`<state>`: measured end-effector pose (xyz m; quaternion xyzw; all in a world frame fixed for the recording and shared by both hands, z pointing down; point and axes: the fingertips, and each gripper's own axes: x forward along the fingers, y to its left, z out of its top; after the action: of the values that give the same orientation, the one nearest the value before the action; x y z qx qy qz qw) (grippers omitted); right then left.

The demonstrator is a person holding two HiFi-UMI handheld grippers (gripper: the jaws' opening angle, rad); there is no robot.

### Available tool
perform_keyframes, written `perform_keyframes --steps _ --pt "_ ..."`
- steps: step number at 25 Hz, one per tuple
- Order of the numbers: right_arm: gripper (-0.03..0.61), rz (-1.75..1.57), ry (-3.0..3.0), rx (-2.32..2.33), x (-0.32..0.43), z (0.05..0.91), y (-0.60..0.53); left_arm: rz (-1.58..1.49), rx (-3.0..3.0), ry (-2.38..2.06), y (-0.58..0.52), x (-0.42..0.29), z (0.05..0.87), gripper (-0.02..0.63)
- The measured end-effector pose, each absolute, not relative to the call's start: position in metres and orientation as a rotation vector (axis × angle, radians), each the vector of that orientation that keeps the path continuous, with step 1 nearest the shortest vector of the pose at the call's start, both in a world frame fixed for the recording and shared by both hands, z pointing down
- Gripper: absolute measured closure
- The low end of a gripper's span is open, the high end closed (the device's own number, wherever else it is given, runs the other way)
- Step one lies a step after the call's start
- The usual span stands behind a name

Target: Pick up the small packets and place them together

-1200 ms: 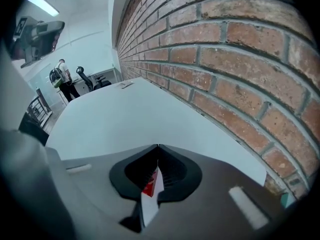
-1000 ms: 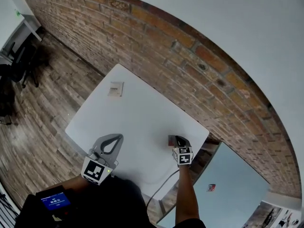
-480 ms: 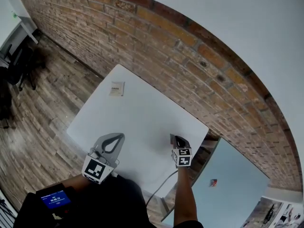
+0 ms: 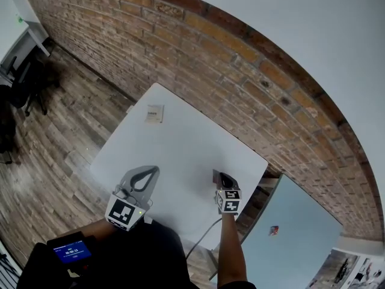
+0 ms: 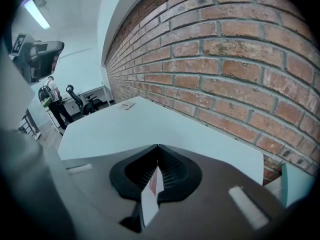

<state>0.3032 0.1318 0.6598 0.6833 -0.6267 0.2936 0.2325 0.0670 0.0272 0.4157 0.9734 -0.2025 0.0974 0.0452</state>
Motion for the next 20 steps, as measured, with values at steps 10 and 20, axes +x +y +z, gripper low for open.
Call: perform_keyframes --steps 10,20 --pt "0.574 0.722 -1.747 1.794 0.255 0.658 0.11 0.29 2.958 -0.64 0.015 0.056 0.418 0.614" --pt "0.574 0.743 -1.748 1.785 0.228 0.661 0.088 0.298 3.02 -0.635 0.002 0.045 0.414 0.614"
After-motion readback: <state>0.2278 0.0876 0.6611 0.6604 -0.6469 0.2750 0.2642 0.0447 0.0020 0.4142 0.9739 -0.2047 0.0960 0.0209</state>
